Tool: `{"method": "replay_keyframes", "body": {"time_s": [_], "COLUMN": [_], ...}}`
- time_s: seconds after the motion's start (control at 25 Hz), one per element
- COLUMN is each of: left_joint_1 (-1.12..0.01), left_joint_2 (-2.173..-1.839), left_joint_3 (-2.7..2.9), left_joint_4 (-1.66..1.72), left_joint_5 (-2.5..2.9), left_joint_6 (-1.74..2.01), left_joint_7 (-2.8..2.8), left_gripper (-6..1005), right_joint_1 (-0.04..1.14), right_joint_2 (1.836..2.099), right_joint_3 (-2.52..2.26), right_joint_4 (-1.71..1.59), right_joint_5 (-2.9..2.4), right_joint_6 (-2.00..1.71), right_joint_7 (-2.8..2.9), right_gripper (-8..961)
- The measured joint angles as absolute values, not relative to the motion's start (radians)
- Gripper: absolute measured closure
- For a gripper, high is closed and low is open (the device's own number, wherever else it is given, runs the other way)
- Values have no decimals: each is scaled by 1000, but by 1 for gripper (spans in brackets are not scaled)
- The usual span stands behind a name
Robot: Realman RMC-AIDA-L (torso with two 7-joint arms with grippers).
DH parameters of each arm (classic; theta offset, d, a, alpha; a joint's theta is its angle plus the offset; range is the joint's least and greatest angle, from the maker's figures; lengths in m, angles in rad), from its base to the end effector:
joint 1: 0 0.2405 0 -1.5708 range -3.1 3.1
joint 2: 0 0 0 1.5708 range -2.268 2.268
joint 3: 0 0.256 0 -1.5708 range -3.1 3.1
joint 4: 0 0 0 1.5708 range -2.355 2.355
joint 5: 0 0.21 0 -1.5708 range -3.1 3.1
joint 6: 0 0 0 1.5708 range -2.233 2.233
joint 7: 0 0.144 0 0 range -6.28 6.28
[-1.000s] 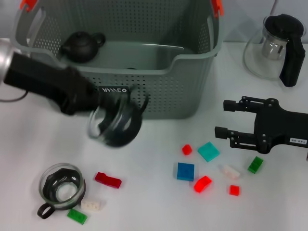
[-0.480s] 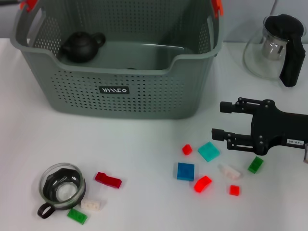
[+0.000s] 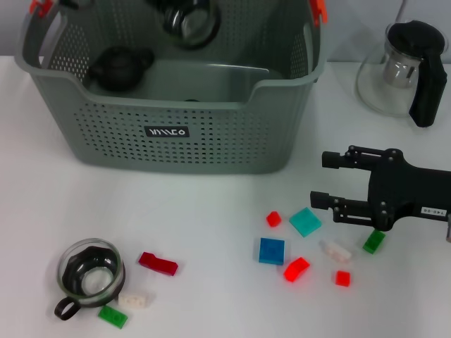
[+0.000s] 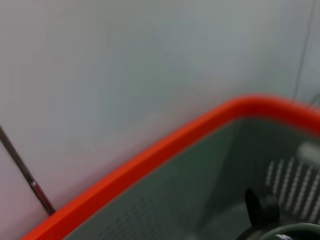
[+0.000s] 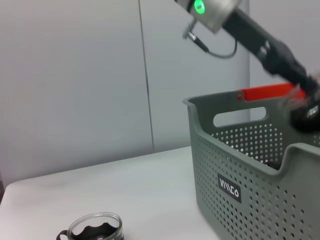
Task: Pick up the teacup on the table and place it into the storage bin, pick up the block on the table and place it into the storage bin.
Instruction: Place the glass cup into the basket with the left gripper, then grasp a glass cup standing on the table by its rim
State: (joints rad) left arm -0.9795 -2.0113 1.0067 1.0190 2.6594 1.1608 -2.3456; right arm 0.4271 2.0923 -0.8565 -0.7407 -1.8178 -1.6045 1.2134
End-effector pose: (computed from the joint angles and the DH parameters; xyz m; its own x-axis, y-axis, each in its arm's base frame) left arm -0.1149 0.4821 0.0627 0.8917 0.4431 0.0924 0.3900 -0.6485 -0.6537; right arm 0.2528 0.3088 -0.0018 0.8295 -0.1415 -0.5403 -0.2835 -0.9402 -0.1889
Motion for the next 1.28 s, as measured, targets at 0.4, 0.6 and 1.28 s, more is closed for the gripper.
{"method": "replay_keyframes", "body": {"time_s": [0.4, 0.6, 1.28], "left_joint_1": [-994, -1003, -1001], "left_joint_2": [-2074, -2071, -2089], "left_joint_3": [1227, 1284, 1207], "left_joint_4": [884, 801, 877], "left_joint_5": [2852, 2854, 2840], "left_joint_6": [1007, 930, 965], "left_joint_7": [-2316, -2316, -2327], "left_gripper": [964, 965, 745], "right_joint_1": [422, 422, 422], "right_joint_2": [2094, 2094, 2092], "right_joint_3": [-854, -853, -854], "right_joint_4": [-740, -739, -739], "right_joint_5": [-1817, -1817, -1818], "right_joint_6": [-1605, -1604, -1605], "right_joint_7": [1213, 1213, 1213], "right_gripper": [212, 212, 213]}}
